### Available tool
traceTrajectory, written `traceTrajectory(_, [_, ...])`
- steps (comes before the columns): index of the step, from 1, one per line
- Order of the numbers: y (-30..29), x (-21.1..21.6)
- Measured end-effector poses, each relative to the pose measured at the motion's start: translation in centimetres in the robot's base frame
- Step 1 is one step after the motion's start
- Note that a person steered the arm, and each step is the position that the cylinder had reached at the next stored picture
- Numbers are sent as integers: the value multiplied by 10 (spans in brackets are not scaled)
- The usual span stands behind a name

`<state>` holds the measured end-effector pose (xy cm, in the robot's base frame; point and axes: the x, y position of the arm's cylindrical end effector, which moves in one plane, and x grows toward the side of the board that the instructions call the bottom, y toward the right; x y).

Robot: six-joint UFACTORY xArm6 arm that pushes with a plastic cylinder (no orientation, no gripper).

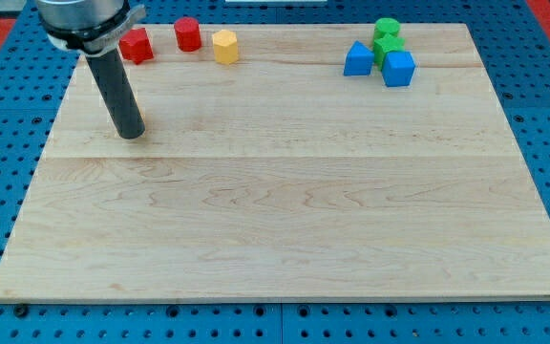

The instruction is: Push the yellow heart closer to the yellow hexagon

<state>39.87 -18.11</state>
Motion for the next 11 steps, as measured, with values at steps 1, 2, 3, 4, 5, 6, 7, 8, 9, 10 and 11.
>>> traceTrajectory(1, [-4, -17])
traceTrajectory(2, [7, -49])
traceTrajectory(3, [-12, -68])
traceTrajectory(4, [-45, -3])
traceTrajectory(5, [-69, 13])
traceTrajectory(6, [-121, 8])
traceTrajectory(7, [-67, -31])
traceTrajectory(8, [-45, -49])
traceTrajectory(9, [-75, -45])
traceTrajectory(10, [-123, -45])
traceTrajectory(11, [-67, -77])
